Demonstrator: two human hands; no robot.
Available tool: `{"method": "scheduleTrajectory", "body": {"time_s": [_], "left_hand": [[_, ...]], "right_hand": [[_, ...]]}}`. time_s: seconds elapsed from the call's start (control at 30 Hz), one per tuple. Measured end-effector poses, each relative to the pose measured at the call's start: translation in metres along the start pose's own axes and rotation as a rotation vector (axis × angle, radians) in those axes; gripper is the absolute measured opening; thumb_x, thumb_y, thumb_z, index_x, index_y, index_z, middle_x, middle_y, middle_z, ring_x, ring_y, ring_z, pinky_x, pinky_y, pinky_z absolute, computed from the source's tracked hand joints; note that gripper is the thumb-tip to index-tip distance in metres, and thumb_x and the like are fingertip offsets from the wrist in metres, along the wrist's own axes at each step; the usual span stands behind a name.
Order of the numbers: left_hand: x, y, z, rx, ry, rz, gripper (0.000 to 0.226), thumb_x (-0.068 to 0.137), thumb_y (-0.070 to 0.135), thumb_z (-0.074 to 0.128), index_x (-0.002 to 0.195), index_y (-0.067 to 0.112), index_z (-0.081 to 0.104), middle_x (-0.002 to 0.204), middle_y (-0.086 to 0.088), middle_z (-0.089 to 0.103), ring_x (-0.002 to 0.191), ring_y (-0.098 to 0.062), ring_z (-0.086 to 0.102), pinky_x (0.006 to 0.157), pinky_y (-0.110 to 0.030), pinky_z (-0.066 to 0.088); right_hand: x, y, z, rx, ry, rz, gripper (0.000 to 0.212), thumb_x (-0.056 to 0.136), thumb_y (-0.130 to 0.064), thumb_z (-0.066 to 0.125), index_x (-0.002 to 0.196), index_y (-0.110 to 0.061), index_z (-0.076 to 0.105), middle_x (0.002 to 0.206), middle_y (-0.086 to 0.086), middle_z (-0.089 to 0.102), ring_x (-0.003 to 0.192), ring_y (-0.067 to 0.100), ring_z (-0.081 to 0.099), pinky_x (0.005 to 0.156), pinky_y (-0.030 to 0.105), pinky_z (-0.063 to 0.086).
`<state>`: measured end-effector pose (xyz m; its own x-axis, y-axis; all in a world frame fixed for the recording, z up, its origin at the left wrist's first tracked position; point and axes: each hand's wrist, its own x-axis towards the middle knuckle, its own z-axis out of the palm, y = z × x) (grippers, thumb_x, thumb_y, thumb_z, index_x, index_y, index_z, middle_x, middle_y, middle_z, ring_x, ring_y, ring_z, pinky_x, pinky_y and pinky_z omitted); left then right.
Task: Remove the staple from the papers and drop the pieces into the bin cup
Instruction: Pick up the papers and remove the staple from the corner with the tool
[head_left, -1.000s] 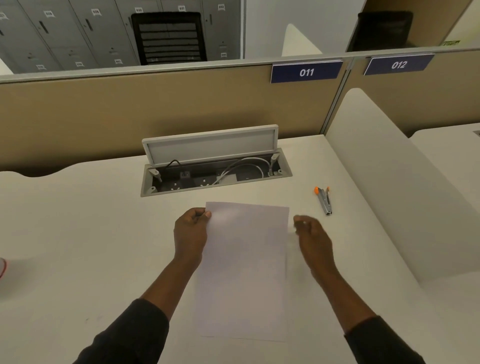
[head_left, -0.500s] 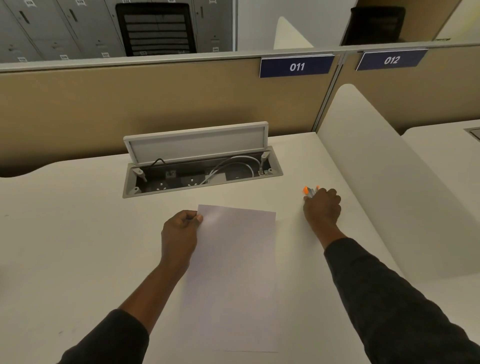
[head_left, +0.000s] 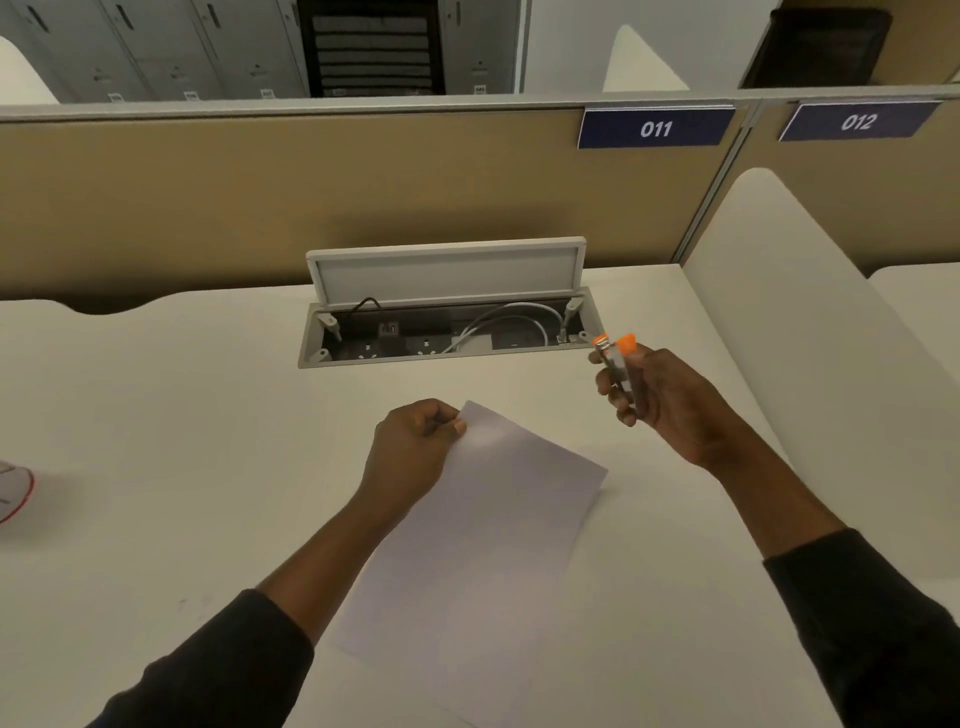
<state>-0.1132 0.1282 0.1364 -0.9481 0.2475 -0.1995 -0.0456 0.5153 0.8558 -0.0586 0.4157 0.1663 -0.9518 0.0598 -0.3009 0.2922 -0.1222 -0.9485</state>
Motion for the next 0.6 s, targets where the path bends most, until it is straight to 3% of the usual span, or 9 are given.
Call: {"method": "scheduleTrajectory", "body": {"time_s": [0.13, 0.23, 0.5, 0.6], "left_hand": [[-0.011, 0.011, -0.009, 0.05, -0.064, 0.035, 0.011, 0.096, 0.026, 0.065, 0.09, 0.023, 0.074, 0.087, 0.006, 0.074, 0.081, -0.013, 0.069, 0.072, -0.029, 0.057], [-0.019, 0.019, -0.011, 0.081, -0.078, 0.087, 0.011, 0.095, 0.026, 0.066, 0.091, 0.023, 0.075, 0.089, 0.009, 0.073, 0.082, -0.009, 0.068, 0.075, -0.029, 0.057], [-0.031, 0.036, -0.015, 0.156, -0.111, 0.179, 0.013, 0.096, 0.023, 0.065, 0.099, 0.016, 0.075, 0.094, 0.002, 0.072, 0.085, -0.016, 0.066, 0.077, -0.029, 0.056], [-0.033, 0.038, -0.016, 0.172, -0.103, 0.205, 0.012, 0.096, 0.022, 0.065, 0.099, 0.017, 0.075, 0.09, 0.004, 0.069, 0.083, -0.015, 0.063, 0.074, -0.025, 0.052]], "right_hand": [[-0.016, -0.036, 0.044, -0.749, -0.044, -0.103, 0.04, 0.091, -0.061, 0.054, 0.114, -0.029, 0.058, 0.092, -0.003, 0.067, 0.075, 0.012, 0.057, 0.067, 0.03, 0.047], [-0.023, -0.051, 0.064, -1.109, -0.132, -0.161, 0.039, 0.086, -0.06, 0.059, 0.117, -0.037, 0.056, 0.103, -0.01, 0.064, 0.09, 0.011, 0.06, 0.077, 0.031, 0.053], [-0.016, -0.067, 0.099, -1.589, -0.303, -0.239, 0.053, 0.082, -0.07, 0.058, 0.124, -0.036, 0.055, 0.116, -0.007, 0.067, 0.092, 0.013, 0.053, 0.072, 0.028, 0.044], [-0.016, -0.068, 0.107, -1.642, -0.338, -0.245, 0.056, 0.082, -0.071, 0.057, 0.125, -0.035, 0.055, 0.117, -0.006, 0.067, 0.091, 0.012, 0.052, 0.075, 0.03, 0.049]]}}
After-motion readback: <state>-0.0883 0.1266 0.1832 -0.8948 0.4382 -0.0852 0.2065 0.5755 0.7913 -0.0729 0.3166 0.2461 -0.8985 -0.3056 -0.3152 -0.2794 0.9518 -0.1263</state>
